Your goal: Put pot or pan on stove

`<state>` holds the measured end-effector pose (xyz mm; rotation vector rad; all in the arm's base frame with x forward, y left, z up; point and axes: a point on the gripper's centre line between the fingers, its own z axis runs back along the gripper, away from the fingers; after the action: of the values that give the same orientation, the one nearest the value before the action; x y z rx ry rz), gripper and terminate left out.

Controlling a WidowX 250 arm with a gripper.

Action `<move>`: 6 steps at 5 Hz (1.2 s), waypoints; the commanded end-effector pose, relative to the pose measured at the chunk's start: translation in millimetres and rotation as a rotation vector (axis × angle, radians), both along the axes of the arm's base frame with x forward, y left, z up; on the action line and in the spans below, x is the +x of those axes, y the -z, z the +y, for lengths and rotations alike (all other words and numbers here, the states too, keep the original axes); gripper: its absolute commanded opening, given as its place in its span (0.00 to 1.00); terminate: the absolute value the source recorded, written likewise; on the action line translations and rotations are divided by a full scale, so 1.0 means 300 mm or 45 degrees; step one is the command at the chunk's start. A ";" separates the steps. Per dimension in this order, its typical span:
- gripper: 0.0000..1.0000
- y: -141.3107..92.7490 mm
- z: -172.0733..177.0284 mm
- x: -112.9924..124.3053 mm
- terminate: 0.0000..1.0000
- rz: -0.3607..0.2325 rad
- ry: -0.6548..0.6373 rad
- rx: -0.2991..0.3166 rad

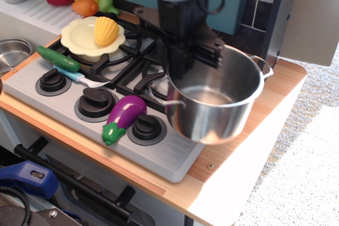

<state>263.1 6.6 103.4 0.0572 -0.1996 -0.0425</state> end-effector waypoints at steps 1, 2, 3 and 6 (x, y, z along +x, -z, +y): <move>0.00 -0.039 0.104 0.060 0.00 -0.104 0.122 0.048; 0.00 -0.038 0.169 0.093 0.00 -0.124 0.208 0.061; 0.00 -0.044 0.209 0.138 0.00 -0.156 0.309 0.061; 1.00 0.023 0.286 0.225 0.00 -0.285 0.555 -0.058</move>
<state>324.1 86.1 83.4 -0.0587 -0.3965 -0.4528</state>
